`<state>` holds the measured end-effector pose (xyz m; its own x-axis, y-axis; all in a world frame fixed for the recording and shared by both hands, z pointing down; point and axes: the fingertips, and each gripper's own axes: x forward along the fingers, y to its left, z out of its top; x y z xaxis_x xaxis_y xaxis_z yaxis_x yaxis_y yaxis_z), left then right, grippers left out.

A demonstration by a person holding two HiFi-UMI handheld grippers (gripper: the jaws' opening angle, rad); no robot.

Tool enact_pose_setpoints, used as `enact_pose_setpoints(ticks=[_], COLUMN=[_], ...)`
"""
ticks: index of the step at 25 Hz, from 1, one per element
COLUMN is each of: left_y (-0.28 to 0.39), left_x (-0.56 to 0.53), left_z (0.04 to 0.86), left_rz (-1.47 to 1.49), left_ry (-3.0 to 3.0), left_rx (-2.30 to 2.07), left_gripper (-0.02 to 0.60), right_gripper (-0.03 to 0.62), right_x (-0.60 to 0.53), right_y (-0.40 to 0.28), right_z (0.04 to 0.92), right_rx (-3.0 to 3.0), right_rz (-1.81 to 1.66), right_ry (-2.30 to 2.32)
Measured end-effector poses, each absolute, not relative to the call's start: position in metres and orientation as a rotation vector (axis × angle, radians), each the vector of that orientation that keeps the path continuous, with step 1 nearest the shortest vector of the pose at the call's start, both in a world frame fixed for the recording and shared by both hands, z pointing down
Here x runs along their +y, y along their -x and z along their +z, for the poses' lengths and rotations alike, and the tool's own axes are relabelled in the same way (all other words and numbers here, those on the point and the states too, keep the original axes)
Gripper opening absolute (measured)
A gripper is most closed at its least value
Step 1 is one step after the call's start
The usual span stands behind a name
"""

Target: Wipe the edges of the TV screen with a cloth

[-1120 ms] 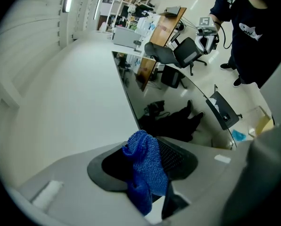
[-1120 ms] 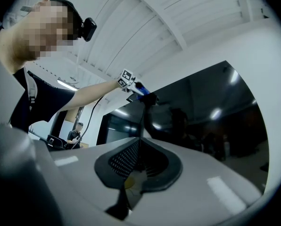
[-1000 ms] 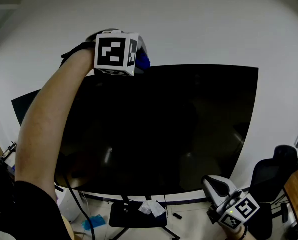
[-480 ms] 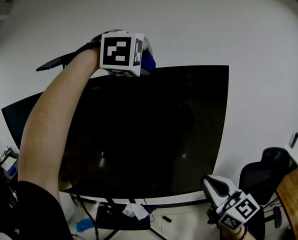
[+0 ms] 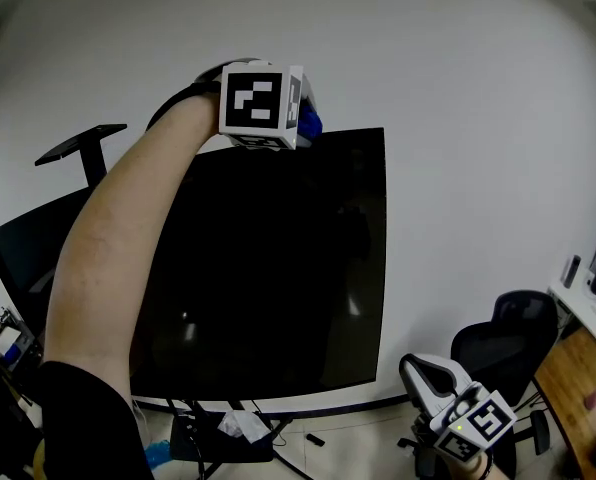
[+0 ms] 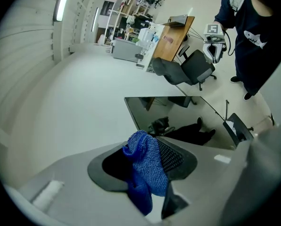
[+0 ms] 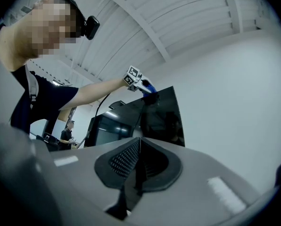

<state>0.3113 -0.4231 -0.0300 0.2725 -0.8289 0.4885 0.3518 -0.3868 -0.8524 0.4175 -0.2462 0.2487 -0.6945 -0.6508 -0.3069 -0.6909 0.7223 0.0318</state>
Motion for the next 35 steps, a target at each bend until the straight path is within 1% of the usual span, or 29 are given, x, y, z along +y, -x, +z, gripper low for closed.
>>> enact_pose_setpoints(ticks=[9, 19, 25, 30, 35], left_y=[-0.395, -0.455, -0.493, -0.526, -0.511], left_x=[-0.444, -0.452, -0.438, -0.401, -0.380], left_z=[-0.036, -0.045, -0.032, -0.013, 0.016], left_rz=[-1.317, -1.205, -1.091, -0.919, -0.805], left_ry=[1.438, 1.396, 1.369, 1.493, 1.609], left_rx=[0.464, 0.467, 0.412, 0.307, 0.311], left_gripper=[0.164, 0.163, 0.161, 0.153, 0.153], right_gripper=[0.012, 0.012, 0.012, 0.012, 0.012], right_x=[-0.256, -0.265, -0.260, -0.256, -0.256], right_y=[-0.474, -0.493, -0.488, -0.482, -0.471], right_z=[0.258, 0.251, 0.231, 0.229, 0.238], right_rx=[2.610, 2.576, 2.570, 2.573, 2.602], right_rz=[0.180, 0.190, 0.254, 0.268, 0.236], right_ry=[1.103, 1.116, 1.114, 1.101, 1.087])
